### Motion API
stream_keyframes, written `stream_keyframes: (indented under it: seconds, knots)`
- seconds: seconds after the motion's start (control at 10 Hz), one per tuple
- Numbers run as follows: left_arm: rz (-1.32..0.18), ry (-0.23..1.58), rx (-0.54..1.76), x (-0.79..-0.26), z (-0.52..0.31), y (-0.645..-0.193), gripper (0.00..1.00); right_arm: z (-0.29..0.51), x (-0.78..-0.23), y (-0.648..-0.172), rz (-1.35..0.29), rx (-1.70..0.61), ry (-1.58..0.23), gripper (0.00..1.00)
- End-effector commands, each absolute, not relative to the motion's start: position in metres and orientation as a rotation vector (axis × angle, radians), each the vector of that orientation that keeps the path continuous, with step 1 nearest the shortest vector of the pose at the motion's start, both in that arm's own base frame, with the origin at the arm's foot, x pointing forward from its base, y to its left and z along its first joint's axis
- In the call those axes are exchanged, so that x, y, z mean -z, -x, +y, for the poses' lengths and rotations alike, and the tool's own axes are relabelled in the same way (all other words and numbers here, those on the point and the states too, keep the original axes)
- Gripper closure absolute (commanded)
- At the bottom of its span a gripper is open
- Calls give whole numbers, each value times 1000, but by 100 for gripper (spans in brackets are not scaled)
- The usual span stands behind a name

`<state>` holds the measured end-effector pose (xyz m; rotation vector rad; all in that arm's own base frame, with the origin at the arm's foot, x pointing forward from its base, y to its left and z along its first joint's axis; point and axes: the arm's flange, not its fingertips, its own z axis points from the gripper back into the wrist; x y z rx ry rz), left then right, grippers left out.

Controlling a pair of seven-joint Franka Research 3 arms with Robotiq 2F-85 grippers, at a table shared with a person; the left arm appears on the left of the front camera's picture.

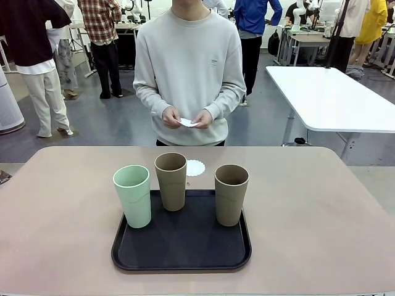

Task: Place coasters on the table and set cups on them.
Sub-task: Pick up one Reusable plastic cup and place it on a coaster set by the human.

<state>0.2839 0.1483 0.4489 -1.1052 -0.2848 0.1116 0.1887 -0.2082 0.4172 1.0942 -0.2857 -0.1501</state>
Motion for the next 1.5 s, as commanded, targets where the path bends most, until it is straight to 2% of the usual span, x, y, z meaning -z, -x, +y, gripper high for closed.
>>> stream_keyframes:
  seconds: [0.0,0.4,0.5,0.6,0.7,0.8,1.1,1.4]
  knots:
    - [-296,1118,-94,-447,148,-284,0,-208,-418,-190,-293,149,-1102,0]
    - [-296,1118,-94,-447,148,-284,0,-208,-417,-189,-286,150,-1094,0]
    - [-296,1118,-94,-447,148,-284,0,-208,-441,-200,-375,39,-1053,0]
    - [-296,1118,-94,-447,148,-284,0,-187,-472,-213,-452,-191,-946,0]
    - [-296,1118,-94,-447,148,-284,0,-164,-492,-230,-397,-443,-827,0]
    - [-296,1118,-94,-447,148,-284,0,-143,-507,-253,-393,-546,-742,0]
    - [-296,1118,-94,-447,148,-284,0,-50,-510,-297,-291,-855,-492,0]
    - [-296,1118,-94,-447,148,-284,0,18,-496,-296,-369,-1023,-434,0]
